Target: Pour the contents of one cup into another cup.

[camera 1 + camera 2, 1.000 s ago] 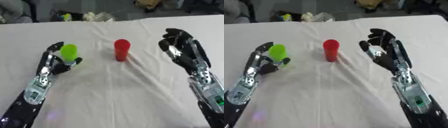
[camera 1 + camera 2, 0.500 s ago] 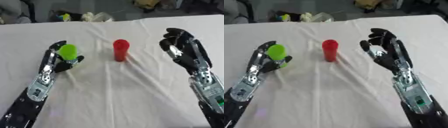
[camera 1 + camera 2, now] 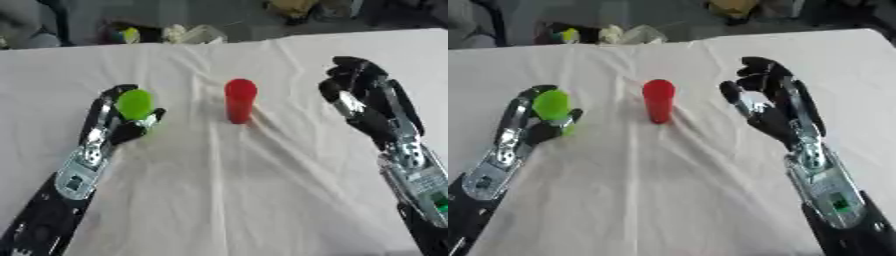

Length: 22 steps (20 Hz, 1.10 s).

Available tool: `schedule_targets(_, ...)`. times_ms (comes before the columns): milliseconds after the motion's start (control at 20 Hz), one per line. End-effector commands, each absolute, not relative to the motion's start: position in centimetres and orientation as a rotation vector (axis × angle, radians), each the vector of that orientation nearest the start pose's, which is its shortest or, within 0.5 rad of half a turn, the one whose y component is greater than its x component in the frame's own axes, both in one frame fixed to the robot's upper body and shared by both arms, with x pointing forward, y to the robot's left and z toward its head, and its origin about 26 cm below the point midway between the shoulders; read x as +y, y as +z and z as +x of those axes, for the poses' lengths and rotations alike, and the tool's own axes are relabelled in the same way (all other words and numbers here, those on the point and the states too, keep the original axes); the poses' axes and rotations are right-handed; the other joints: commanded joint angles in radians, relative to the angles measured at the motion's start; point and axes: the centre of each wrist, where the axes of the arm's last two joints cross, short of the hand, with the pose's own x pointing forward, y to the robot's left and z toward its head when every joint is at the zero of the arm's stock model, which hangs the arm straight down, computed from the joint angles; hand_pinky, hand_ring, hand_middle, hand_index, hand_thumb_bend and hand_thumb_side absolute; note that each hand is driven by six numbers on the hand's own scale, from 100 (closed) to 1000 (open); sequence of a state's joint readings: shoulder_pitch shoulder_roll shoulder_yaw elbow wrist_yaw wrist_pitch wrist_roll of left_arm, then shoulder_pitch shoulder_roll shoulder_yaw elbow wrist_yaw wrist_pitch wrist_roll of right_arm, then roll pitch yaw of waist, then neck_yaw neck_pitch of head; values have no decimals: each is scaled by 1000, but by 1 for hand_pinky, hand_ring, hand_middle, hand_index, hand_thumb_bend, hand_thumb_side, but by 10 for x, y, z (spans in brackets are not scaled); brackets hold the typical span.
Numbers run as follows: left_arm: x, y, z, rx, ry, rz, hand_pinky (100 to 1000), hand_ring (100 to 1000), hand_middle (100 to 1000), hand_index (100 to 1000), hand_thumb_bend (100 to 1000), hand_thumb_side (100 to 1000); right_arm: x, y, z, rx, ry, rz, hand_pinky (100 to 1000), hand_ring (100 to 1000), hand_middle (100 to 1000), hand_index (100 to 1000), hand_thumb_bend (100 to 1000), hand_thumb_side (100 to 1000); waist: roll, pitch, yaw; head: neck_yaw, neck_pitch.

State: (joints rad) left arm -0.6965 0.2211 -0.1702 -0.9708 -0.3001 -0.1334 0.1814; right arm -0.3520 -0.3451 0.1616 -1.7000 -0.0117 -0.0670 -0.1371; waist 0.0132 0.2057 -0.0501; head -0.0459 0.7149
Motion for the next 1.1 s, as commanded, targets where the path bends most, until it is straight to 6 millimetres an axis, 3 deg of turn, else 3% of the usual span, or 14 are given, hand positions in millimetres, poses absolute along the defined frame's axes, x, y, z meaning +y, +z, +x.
schedule_targets(50, 213, 69, 441, -1806, -560, 401, 200, 532, 476, 756, 294, 254, -239, 142, 343, -2112, 367, -137, 737, 674, 646, 796, 605, 530, -2, -15, -1, 0, -7)
schedule_targets(350, 214, 76, 440, -1847, -471, 385, 100, 431, 378, 705, 165, 185, -239, 142, 343, -2109, 370, -133, 736, 674, 645, 796, 604, 530, -2, -16, 0, -2, -8)
schedule_targets(500, 216, 85, 439, -1887, -426, 389, 100, 402, 350, 694, 107, 168, -239, 141, 344, -2107, 368, -134, 736, 673, 643, 796, 605, 529, -2, -17, 1, -4, -8)
schedule_targets(650, 218, 97, 436, -1940, -397, 405, 100, 375, 325, 682, 100, 165, -241, 140, 345, -2100, 367, -139, 735, 669, 638, 793, 586, 516, -2, -19, 5, -7, -8)
schedule_targets(750, 220, 105, 433, -1971, -377, 403, 100, 360, 311, 677, 100, 170, -242, 138, 346, -2090, 367, -141, 734, 666, 632, 786, 528, 477, -1, -20, 8, -8, -8)
schedule_targets(1100, 219, 134, 413, -2073, -329, 347, 100, 334, 288, 663, 100, 174, -250, 120, 355, -2007, 385, -156, 729, 656, 620, 771, 519, 424, -1, -25, 30, -18, -6)
